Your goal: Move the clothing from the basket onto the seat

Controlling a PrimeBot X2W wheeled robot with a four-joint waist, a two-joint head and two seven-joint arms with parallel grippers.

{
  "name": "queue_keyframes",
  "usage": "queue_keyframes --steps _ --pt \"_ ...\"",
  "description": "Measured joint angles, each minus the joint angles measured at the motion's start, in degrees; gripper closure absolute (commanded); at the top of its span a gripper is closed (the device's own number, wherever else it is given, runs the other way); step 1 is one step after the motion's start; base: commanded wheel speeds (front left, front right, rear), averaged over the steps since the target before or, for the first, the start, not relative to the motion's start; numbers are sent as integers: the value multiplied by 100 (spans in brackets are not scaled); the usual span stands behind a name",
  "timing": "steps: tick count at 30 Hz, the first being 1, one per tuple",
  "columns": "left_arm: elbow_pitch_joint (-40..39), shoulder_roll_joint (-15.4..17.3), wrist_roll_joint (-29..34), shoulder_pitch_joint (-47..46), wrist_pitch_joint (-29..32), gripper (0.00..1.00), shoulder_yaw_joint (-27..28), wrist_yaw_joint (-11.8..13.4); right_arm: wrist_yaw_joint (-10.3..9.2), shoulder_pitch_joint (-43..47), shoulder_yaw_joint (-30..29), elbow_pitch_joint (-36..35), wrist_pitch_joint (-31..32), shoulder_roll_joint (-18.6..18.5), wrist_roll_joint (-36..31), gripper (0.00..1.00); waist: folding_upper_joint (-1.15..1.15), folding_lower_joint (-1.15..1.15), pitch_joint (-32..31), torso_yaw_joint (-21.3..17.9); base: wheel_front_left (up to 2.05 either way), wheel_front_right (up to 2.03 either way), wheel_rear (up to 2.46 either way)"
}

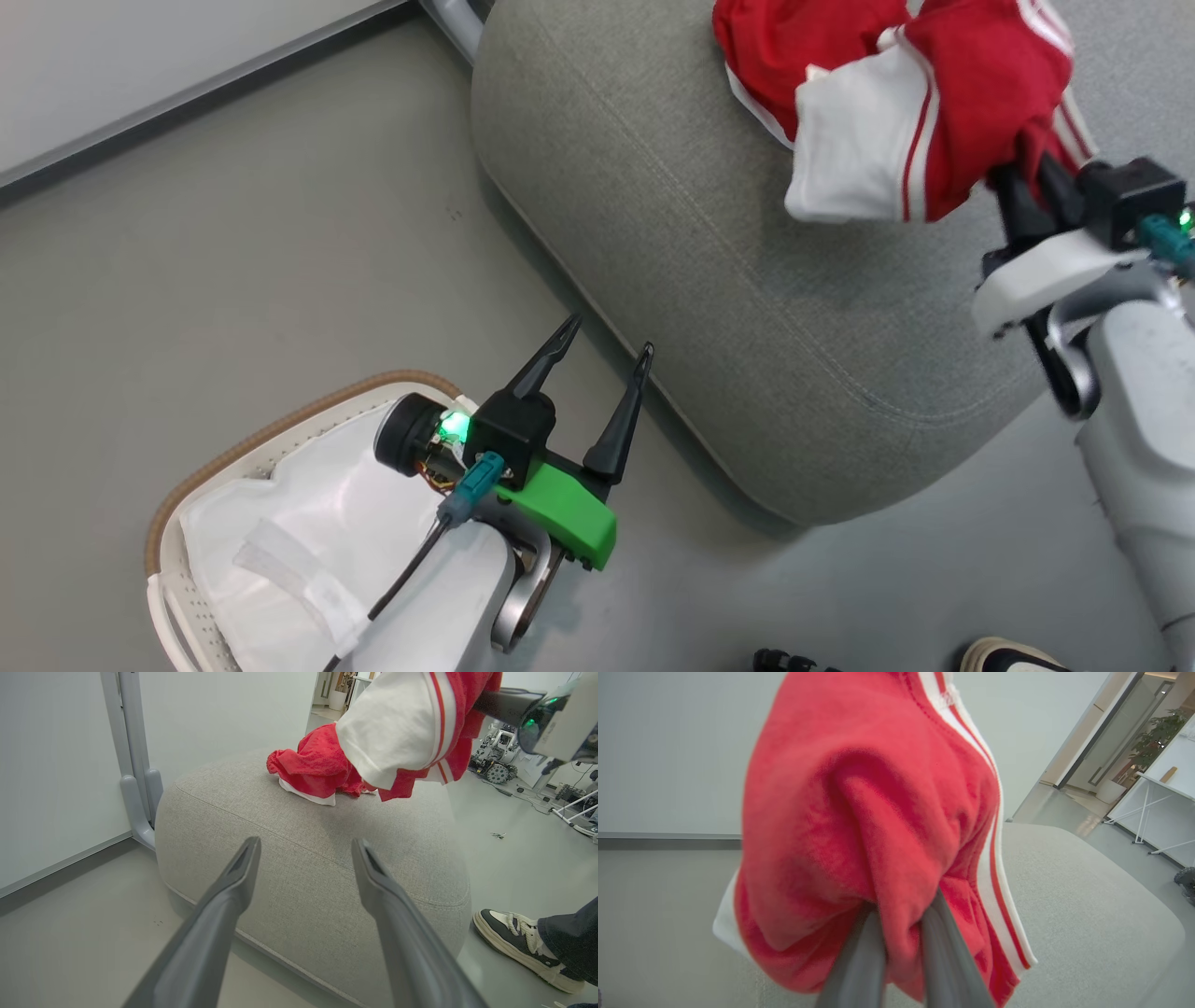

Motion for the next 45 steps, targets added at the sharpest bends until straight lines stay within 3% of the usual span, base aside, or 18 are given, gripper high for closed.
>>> queue_keyframes --steps 8,14,21,31,32,33,34,45 --pt "176 16 304 -336 0 0 45 -126 0 -1546 -434 955 -1 -664 -281 100 0 0 551 307 0 0 0" --pt "172 60 448 -565 0 0 104 -169 0 -2375 -1161 1686 -2 -1003 -641 100 0 0 1061 684 0 0 0" --pt "10 64 538 -754 0 0 143 -183 0 -2704 -1818 2649 -1 -1143 -832 100 0 0 1518 1142 0 0 0" --pt "-111 67 598 -801 0 0 346 -140 0 -2583 -2229 3137 -9 -939 -909 99 0 1 2098 1639 0 0 0" --pt "-131 66 594 -804 0 0 359 -138 0 -2515 -2296 3165 -9 -932 -910 84 0 1 2126 1685 0 0 0" --pt "-145 63 589 -805 0 0 377 -134 0 -2468 -2356 3172 -9 -927 -907 51 0 1 2142 1719 0 0 0" --pt "-158 57 582 -807 0 0 397 -133 0 -2422 -2429 3150 -9 -923 -896 0 0 1 2153 1758 0 0 0" --pt "-177 26 504 -654 0 0 872 -79 0 -1110 -2601 1825 -8 -615 -538 0 0 0 1694 1866 0 0 0"
